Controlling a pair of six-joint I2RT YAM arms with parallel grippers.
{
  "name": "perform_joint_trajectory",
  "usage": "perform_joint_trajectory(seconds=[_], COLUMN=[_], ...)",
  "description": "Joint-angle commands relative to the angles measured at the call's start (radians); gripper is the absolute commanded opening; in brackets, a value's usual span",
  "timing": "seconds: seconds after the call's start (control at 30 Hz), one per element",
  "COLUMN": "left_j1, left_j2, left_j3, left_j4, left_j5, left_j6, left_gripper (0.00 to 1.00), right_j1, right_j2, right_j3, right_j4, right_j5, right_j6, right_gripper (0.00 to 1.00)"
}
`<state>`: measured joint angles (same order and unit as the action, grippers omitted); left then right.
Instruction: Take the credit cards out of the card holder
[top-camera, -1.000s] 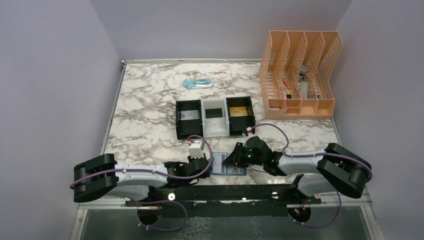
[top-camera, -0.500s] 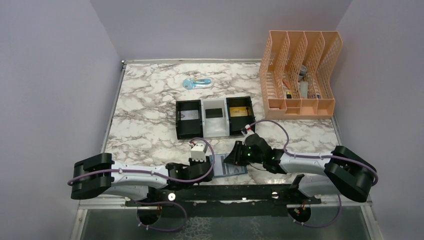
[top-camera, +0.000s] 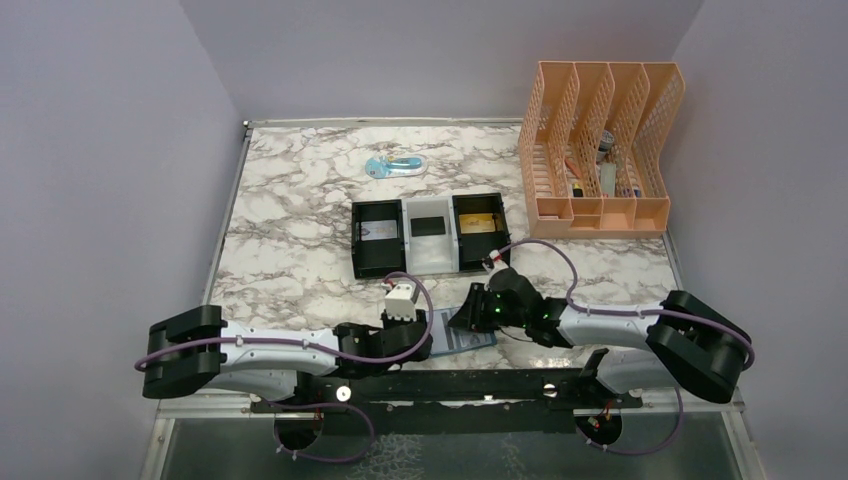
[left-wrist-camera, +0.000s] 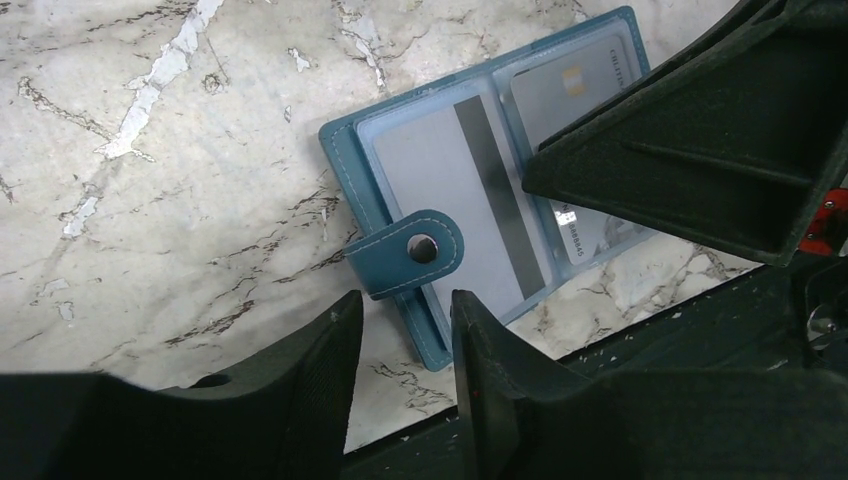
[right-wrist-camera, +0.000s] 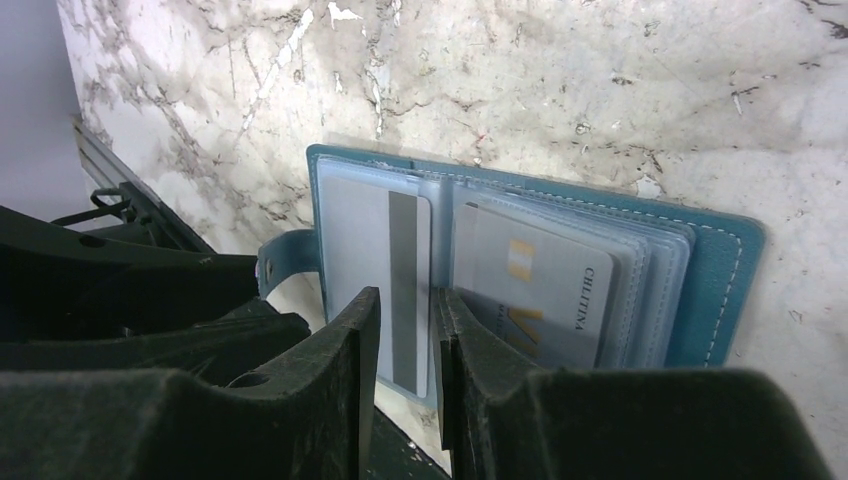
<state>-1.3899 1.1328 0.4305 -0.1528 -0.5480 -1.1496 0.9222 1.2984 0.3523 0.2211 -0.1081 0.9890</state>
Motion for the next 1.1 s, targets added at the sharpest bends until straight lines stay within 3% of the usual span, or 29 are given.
perform_joint_trajectory(seconds=[0.0, 0.27, 0.5, 0.9, 1.07], left_j1=[-0.007, -0.012, -0.02, -0.038, -0.038], left_j2=[0.052, 0.167, 0.218, 0.288, 0.288], left_j3=[0.033, 0.066, 0.082, 0.114, 0.103], left_j4=[0.007, 0.019, -0.036, -0.061, -0.081], left_j5=[-0.012, 0.004, -0.021, -0.028, -0.04], left_j6=[0.045, 0.037, -0.013, -0.031, -0.053], left_gripper=[0.41, 0.33, 0.21, 0.17, 0.15], right_j1=[0.007, 0.007, 0.007, 0.006, 0.005], right_j2=[0.021, 0.044, 0.039, -0.027, -0.098], right_j3=[0.011, 0.025, -0.006, -0.1, -0.118], right_j4=[-0.016, -0.102, -0.015, 0.175, 0.158], right_j5=[0.025, 0.095, 0.023, -0.056, -0.053], right_j6=[-0.019, -0.039, -0.048, -0.005, -0.035], right_gripper=[0.27, 0.24, 0.21, 0.06, 0.01])
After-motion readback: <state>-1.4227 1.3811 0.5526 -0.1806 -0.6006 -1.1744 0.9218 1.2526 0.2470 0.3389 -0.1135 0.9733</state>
